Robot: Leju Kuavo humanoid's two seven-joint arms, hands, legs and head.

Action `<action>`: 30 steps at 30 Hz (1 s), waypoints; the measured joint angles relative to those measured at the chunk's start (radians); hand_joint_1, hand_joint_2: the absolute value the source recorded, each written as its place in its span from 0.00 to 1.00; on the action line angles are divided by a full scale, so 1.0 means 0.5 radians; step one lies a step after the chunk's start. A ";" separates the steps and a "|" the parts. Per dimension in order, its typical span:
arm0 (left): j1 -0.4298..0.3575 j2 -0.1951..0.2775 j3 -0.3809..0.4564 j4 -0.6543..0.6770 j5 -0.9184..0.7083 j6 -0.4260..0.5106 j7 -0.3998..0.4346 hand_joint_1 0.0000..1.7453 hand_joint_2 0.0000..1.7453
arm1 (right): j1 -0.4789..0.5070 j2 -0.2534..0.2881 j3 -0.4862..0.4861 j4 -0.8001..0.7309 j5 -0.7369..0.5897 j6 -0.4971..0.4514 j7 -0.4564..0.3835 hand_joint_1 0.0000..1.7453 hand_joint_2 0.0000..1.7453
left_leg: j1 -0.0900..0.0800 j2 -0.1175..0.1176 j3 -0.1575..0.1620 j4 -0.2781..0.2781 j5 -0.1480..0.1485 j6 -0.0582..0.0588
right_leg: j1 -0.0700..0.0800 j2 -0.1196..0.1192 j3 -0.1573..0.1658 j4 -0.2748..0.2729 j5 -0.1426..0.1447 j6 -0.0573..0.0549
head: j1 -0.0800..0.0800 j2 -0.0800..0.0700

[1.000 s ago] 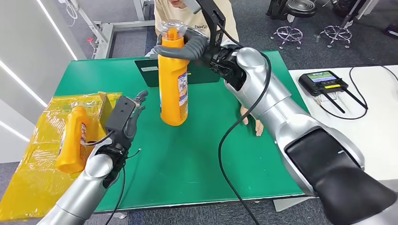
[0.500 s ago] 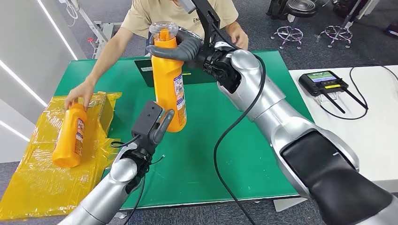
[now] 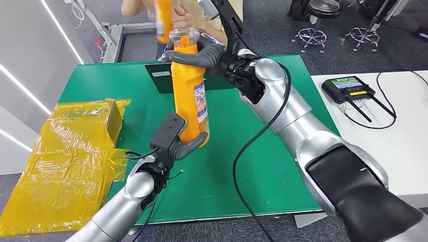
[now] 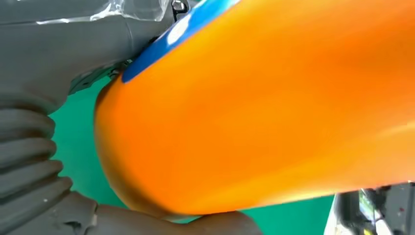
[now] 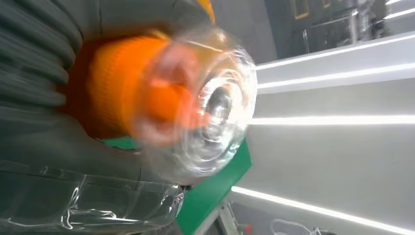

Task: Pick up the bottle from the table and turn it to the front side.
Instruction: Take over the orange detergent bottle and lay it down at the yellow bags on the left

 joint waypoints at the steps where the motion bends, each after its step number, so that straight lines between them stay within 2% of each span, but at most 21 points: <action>1: 0.004 0.011 -0.003 -0.001 -0.025 0.011 0.002 1.00 1.00 | 0.000 -0.020 -0.006 -0.019 0.017 0.012 0.000 0.00 0.00 | 0.000 0.000 0.000 0.000 0.000 0.000 | 0.000 0.000 0.000 0.000 0.000 0.000 | 0.000 0.000; 3: 0.022 0.071 0.019 -0.012 -0.096 0.036 0.010 1.00 1.00 | 0.008 -0.092 -0.018 -0.085 0.075 0.033 0.000 0.00 0.00 | 0.000 0.000 0.000 0.000 0.000 0.000 | 0.000 0.000 0.001 0.000 0.000 0.000 | 0.000 0.000; 5: 0.056 0.179 0.099 -0.027 -0.182 0.058 0.009 1.00 1.00 | 0.036 -0.210 -0.038 -0.194 0.150 0.045 -0.005 0.00 0.00 | 0.000 0.000 0.001 0.000 0.000 0.000 | 0.001 0.000 0.001 0.000 0.000 0.000 | 0.000 0.000; 11: 0.217 0.587 0.596 -0.046 -0.324 0.051 -0.048 1.00 1.00 | 0.281 -0.708 -0.194 -0.580 0.262 0.109 -0.099 0.00 0.00 | 0.003 -0.001 0.001 0.000 0.000 0.000 | 0.002 -0.001 0.001 0.000 0.000 0.000 | 0.000 0.000; 16: 0.331 0.749 0.885 -0.092 -0.385 0.047 -0.022 1.00 1.00 | 0.507 -0.974 -0.318 -0.789 0.300 0.079 -0.151 0.00 0.00 | 0.003 0.000 0.000 -0.001 -0.002 0.000 | 0.002 0.000 0.000 -0.002 -0.001 0.000 | 0.000 0.000; 17: 0.360 0.784 0.935 -0.105 -0.378 0.052 -0.014 0.97 1.00 | 0.583 -1.034 -0.349 -0.842 0.307 0.056 -0.176 0.00 0.00 | 0.004 -0.001 0.000 -0.001 -0.002 0.000 | 0.003 -0.002 0.001 -0.003 -0.001 0.000 | 0.001 0.000; 19: 0.426 0.867 1.057 -0.123 -0.343 0.041 0.002 0.47 1.00 | 0.792 -1.164 -0.456 -0.962 0.326 0.026 -0.236 0.00 0.00 | 0.006 -0.005 -0.001 -0.001 -0.003 0.000 | 0.005 -0.006 0.003 -0.005 -0.002 0.000 | 0.001 0.000; 21: 0.476 0.953 1.180 -0.127 -0.336 -0.004 0.040 0.00 0.50 | 1.042 -1.274 -0.605 -1.077 0.355 0.019 -0.286 0.00 0.00 | 0.006 -0.008 -0.003 -0.001 -0.003 0.000 | 0.005 -0.009 0.002 -0.006 -0.004 0.001 | 0.000 0.000; 23: 0.482 1.031 1.253 -0.111 -0.402 -0.090 0.116 0.00 0.00 | 1.271 -1.339 -0.757 -1.178 0.379 0.031 -0.316 0.00 0.00 | 0.006 -0.009 -0.005 -0.001 -0.003 0.000 | 0.005 -0.010 0.001 -0.006 -0.005 0.000 | 0.000 0.000; 26: 0.433 1.122 1.261 -0.040 -0.551 -0.231 0.218 0.00 0.00 | 1.494 -1.373 -0.927 -1.276 0.400 0.045 -0.336 0.00 0.00 | 0.003 -0.007 -0.004 -0.003 -0.003 0.000 | 0.005 -0.009 -0.001 -0.005 -0.005 0.000 | 0.000 0.000; 30: 0.341 1.162 1.195 0.047 -0.664 -0.314 0.272 0.00 0.00 | 1.596 -1.375 -1.024 -1.330 0.439 0.031 -0.340 0.00 0.00 | 0.003 -0.004 -0.003 -0.003 -0.002 -0.001 | 0.004 -0.007 -0.001 -0.004 -0.004 -0.001 | 0.000 0.000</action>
